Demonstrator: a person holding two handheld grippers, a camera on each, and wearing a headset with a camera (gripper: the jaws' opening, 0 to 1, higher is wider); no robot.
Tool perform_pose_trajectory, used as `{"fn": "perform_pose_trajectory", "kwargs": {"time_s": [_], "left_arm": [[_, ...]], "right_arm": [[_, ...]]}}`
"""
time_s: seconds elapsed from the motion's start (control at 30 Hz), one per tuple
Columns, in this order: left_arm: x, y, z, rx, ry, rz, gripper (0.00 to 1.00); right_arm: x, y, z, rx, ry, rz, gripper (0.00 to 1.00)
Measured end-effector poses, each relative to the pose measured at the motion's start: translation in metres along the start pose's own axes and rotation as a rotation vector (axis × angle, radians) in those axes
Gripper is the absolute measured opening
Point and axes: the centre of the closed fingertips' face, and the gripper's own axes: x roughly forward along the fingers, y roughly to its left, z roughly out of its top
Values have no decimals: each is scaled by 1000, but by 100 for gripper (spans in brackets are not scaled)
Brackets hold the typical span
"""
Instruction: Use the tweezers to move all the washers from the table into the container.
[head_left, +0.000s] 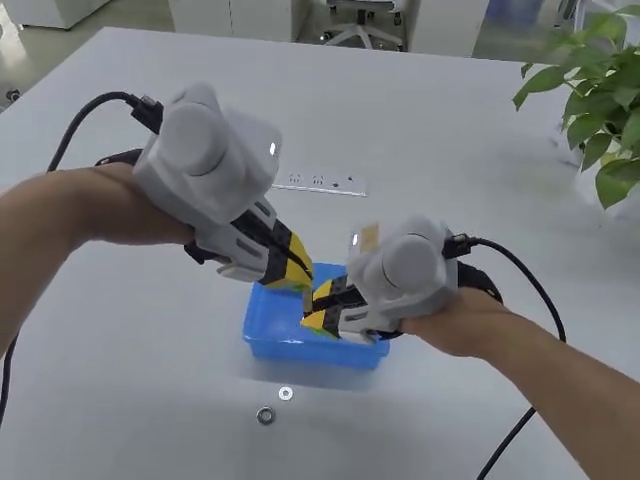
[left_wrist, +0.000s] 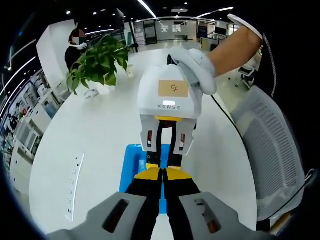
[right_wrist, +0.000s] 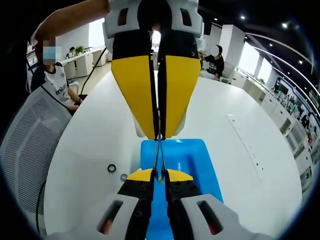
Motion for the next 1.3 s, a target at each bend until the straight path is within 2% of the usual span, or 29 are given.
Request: {"fn": "perform_pose_trajectory", "kwargs": {"time_s": [0.4,0.63,0.87,1.3], "left_arm": [[20,18,-21,-31,0,-14,5],[26,22,-30,-44,0,-15,5],[30,22,-35,-47,2,-17,5],[25,23,-33,-41,2,-6,5]], "right_arm": [[24,-15,-17,30,9,30,10],[33,-17,-24,36,19,45,10],[37,-16,-29,36,31,54,10],[35,-17,-26,13,41,51,11]]}}
